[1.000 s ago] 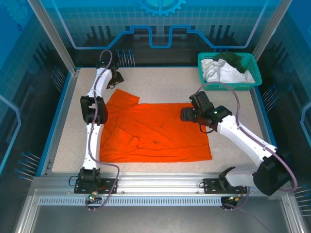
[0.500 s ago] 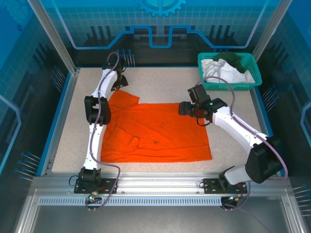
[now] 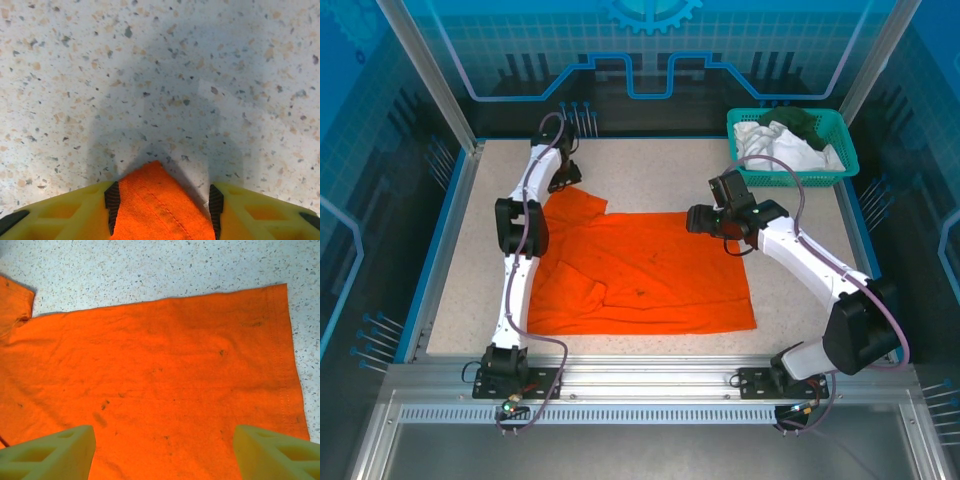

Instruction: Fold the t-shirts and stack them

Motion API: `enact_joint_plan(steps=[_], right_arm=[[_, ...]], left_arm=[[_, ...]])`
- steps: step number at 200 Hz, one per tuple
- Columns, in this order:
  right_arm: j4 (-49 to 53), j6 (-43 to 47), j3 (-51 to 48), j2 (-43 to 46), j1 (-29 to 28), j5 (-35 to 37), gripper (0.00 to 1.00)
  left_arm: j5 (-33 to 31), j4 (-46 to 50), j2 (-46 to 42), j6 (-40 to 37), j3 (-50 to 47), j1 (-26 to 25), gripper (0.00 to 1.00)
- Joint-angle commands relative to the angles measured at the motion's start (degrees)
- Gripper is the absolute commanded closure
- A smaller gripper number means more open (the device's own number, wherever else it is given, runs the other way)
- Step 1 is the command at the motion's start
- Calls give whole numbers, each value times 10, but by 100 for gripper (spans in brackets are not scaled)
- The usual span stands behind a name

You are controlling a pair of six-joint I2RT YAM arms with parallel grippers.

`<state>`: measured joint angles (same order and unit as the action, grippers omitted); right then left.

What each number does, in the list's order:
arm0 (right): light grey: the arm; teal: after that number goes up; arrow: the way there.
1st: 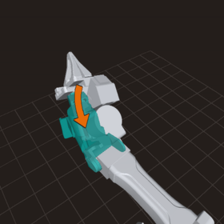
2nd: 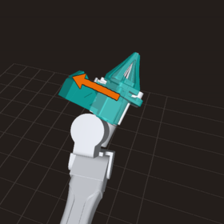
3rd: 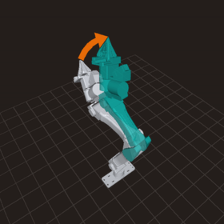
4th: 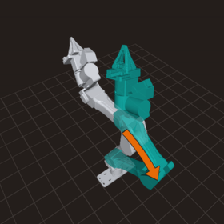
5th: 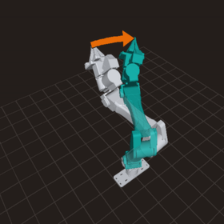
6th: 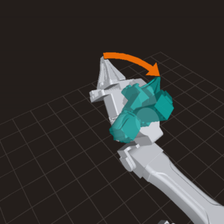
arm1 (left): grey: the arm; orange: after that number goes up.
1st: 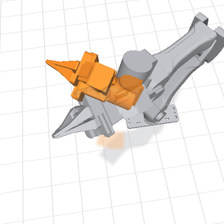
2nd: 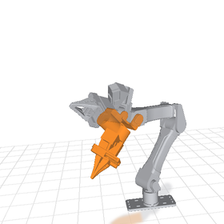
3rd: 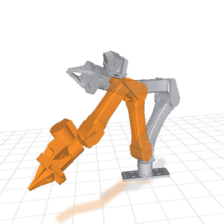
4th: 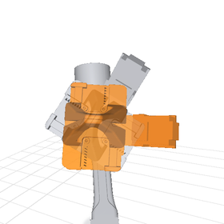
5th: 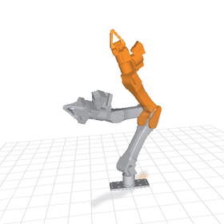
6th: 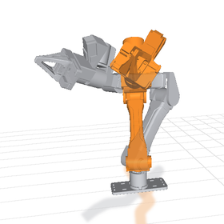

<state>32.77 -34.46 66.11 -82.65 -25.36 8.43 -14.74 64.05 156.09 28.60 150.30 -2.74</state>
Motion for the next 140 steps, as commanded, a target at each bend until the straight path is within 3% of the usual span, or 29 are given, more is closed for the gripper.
enact_joint_plan(steps=[1,80,109,140], right_arm=[[-9,-8,1,-3,12,-9,26],[6,-3,57,-91,88,-7,32],[12,18,98,-153,136,17,45],[-7,61,158,-233,164,6,46]], left_arm=[[9,15,22,16,14,10,47],[21,14,19,8,12,10,62],[23,9,13,2,4,10,69],[18,-4,-6,-7,-21,10,71]])
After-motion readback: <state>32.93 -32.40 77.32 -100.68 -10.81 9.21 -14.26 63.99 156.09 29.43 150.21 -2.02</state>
